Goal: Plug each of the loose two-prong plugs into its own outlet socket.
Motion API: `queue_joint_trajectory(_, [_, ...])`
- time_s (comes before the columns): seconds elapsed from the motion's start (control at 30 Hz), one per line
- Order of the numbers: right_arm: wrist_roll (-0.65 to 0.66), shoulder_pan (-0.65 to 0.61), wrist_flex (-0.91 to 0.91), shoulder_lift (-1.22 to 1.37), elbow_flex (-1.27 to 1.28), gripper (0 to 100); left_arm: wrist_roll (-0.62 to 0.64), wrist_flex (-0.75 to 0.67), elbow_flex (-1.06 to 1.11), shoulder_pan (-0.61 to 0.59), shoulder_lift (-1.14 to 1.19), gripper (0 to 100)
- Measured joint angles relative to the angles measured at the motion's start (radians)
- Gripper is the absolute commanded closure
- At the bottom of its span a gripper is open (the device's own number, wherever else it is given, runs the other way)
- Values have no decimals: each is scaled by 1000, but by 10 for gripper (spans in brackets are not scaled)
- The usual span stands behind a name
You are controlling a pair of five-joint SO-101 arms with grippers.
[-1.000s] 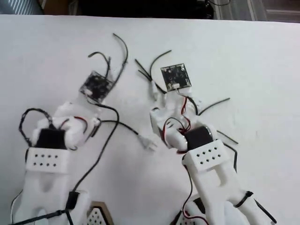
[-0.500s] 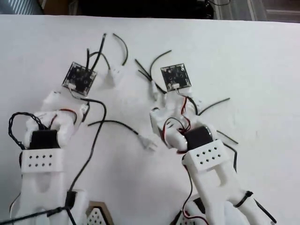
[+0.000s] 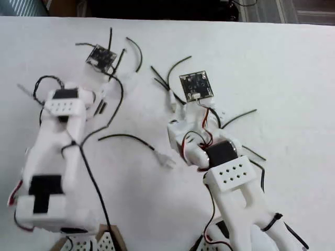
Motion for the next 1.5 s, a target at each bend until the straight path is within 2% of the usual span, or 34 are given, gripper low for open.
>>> queue_joint_trajectory(0.1, [0,0,0,0,0,762,0,0,-112,-9,158,719])
queue_joint_trajectory(0.27, [0,0,0,0,0,762,26,75,-244,-14,290,705])
queue_joint_trajectory(0.5, [0,0,0,0,0,762,37,267,-384,-14,278,705])
queue_joint_trajectory(0.73, [0,0,0,0,6,762,80,384,-384,-14,84,705])
queue_joint_trajectory(0.97, [3,0,2,-2,18,762,98,391,-157,2,-264,707])
queue_joint_trajectory(1.13, [100,-37,57,-2,18,762,100,391,55,9,-532,710])
queue_joint_trajectory(1.37, [210,-120,157,-2,18,762,133,390,313,-80,-825,710])
queue_joint_trajectory(1.5, [245,-170,212,0,18,762,135,322,483,-150,-953,710])
